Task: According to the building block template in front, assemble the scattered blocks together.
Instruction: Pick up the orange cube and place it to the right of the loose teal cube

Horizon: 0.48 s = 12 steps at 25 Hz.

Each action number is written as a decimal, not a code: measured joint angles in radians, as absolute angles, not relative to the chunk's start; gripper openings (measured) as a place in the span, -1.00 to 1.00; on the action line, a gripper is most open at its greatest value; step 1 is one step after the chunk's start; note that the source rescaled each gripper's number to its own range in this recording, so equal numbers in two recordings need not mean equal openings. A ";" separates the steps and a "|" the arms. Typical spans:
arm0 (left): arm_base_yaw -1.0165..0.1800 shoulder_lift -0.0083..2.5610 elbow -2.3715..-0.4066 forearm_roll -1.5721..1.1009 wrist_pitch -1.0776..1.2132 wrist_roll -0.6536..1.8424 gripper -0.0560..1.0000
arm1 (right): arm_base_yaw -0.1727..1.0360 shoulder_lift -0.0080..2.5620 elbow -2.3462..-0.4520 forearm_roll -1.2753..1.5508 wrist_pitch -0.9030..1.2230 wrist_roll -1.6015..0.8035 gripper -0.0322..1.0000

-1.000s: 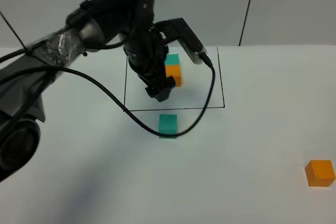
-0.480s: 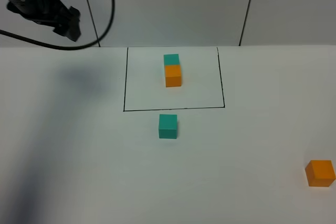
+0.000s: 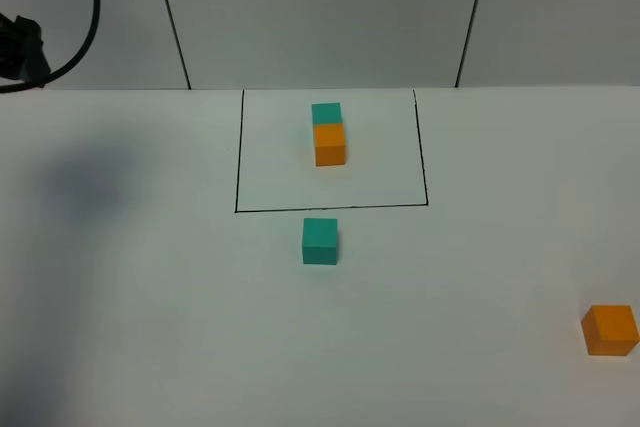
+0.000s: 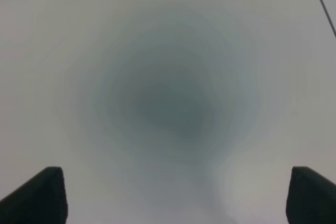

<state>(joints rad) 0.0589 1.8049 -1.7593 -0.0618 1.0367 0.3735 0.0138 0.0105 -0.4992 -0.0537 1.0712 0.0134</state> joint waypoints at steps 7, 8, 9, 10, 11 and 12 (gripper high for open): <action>0.059 1.528 -1.496 -0.064 0.955 0.318 0.77 | 0.014 0.011 -0.499 -0.054 1.071 0.013 0.42; 0.059 1.483 -1.469 -0.064 0.953 0.310 0.77 | 0.014 0.011 -0.499 -0.054 1.071 0.013 0.42; 0.059 1.447 -1.450 -0.064 0.952 0.305 0.77 | 0.014 0.011 -0.499 -0.054 1.071 0.013 0.42; 0.059 1.403 -1.429 -0.064 0.949 0.298 0.77 | 0.014 0.011 -0.499 -0.054 1.071 0.013 0.42; 0.059 1.361 -1.409 -0.064 0.945 0.287 0.76 | 0.014 0.011 -0.499 -0.054 1.071 0.013 0.42; 0.059 1.321 -1.392 -0.064 0.940 0.273 0.76 | 0.014 0.011 -0.499 -0.054 1.071 0.013 0.42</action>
